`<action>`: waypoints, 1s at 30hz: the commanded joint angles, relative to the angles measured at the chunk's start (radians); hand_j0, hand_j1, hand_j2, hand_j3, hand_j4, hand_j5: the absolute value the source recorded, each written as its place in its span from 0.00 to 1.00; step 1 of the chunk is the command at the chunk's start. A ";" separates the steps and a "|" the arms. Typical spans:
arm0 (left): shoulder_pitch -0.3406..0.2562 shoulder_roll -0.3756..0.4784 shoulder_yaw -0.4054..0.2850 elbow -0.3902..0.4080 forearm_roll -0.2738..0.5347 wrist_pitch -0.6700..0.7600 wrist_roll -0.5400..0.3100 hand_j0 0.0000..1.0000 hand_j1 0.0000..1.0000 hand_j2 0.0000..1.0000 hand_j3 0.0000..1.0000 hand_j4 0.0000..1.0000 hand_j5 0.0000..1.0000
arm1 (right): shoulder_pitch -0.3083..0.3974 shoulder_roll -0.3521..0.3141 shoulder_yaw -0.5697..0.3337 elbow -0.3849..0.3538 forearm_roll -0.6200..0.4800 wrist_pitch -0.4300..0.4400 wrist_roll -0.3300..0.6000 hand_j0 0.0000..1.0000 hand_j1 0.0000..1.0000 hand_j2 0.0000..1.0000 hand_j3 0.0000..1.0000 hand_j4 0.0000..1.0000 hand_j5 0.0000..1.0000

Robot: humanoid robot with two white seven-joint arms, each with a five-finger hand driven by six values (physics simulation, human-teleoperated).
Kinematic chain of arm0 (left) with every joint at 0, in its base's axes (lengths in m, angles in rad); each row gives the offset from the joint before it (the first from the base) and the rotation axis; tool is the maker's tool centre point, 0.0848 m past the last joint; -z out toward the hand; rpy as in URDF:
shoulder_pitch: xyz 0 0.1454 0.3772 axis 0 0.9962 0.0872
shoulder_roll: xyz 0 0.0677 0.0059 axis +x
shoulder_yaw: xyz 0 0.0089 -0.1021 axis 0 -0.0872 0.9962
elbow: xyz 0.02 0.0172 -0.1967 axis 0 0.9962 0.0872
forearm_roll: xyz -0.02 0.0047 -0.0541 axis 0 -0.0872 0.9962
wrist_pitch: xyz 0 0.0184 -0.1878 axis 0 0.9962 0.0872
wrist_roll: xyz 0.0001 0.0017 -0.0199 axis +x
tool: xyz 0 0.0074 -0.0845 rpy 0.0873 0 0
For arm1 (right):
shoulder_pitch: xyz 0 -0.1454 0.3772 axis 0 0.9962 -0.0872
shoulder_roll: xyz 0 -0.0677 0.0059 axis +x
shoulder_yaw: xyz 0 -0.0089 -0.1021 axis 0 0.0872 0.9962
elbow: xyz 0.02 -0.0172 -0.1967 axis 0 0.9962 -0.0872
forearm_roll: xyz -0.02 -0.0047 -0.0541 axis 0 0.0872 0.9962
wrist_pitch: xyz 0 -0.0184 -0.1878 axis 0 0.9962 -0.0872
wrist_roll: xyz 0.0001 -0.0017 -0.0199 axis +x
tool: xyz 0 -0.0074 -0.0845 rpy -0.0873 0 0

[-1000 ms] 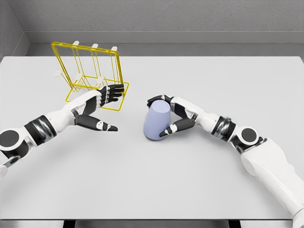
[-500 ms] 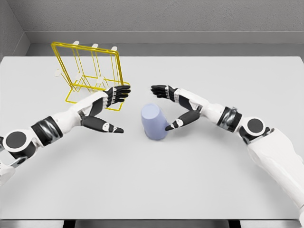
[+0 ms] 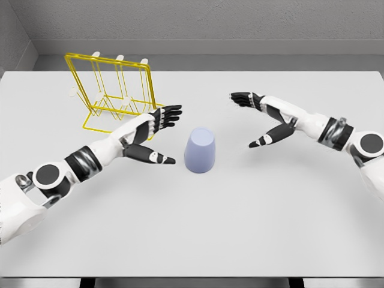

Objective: Place the cup on the cup holder with both arms

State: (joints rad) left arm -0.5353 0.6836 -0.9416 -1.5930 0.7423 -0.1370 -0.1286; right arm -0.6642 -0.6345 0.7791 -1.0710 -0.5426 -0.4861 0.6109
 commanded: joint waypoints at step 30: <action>0.075 -0.073 0.060 0.013 -0.003 -0.032 0.001 1.00 1.00 1.00 1.00 1.00 1.00 | -0.189 -0.202 0.020 -0.043 0.273 -0.125 0.000 1.00 1.00 1.00 1.00 1.00 1.00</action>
State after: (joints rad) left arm -0.4602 0.6125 -0.8826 -1.5793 0.7382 -0.1672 -0.1281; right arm -0.8514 -0.8345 0.8219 -1.1114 -0.2787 -0.6127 0.6112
